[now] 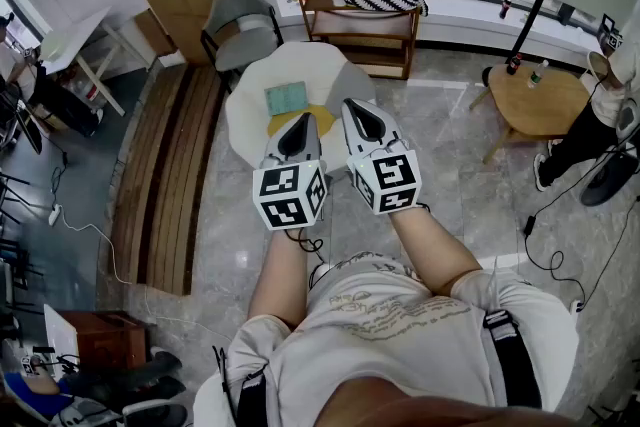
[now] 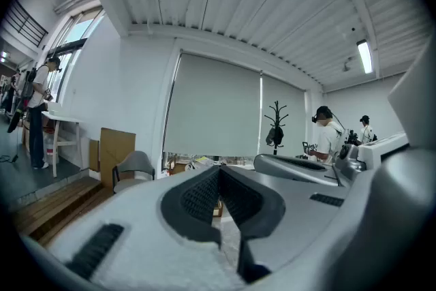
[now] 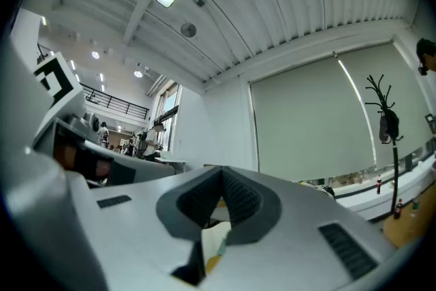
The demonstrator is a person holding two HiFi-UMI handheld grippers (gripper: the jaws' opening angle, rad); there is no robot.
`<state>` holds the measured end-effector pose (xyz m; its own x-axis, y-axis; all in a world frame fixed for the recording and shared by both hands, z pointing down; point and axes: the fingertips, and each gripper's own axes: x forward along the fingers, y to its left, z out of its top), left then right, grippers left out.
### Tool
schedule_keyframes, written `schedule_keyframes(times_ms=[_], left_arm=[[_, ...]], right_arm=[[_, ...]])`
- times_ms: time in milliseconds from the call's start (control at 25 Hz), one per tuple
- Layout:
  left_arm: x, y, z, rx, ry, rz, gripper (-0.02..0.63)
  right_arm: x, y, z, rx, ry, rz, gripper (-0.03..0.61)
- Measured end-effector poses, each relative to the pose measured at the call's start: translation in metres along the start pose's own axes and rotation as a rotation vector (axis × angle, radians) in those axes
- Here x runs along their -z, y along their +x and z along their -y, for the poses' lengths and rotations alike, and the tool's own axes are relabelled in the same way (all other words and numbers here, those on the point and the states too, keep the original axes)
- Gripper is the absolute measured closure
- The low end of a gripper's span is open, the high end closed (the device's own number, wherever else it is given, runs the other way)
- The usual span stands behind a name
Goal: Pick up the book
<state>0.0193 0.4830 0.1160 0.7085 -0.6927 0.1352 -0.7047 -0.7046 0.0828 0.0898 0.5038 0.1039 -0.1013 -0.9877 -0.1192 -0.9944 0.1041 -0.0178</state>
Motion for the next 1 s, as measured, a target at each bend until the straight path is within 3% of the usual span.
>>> schedule_keyframes(times_ms=[440,1000], left_arm=[[-0.006,0.008,-0.006,0.000,0.006,0.018,0.594],[-0.011,-0.008,-0.042,0.004,0.029,0.035,0.594]], right_arm=[[-0.002,0.011,0.003,0.006,-0.006,0.005,0.552],[-0.003,0.032,-0.034,0.004,0.012,0.027,0.551]])
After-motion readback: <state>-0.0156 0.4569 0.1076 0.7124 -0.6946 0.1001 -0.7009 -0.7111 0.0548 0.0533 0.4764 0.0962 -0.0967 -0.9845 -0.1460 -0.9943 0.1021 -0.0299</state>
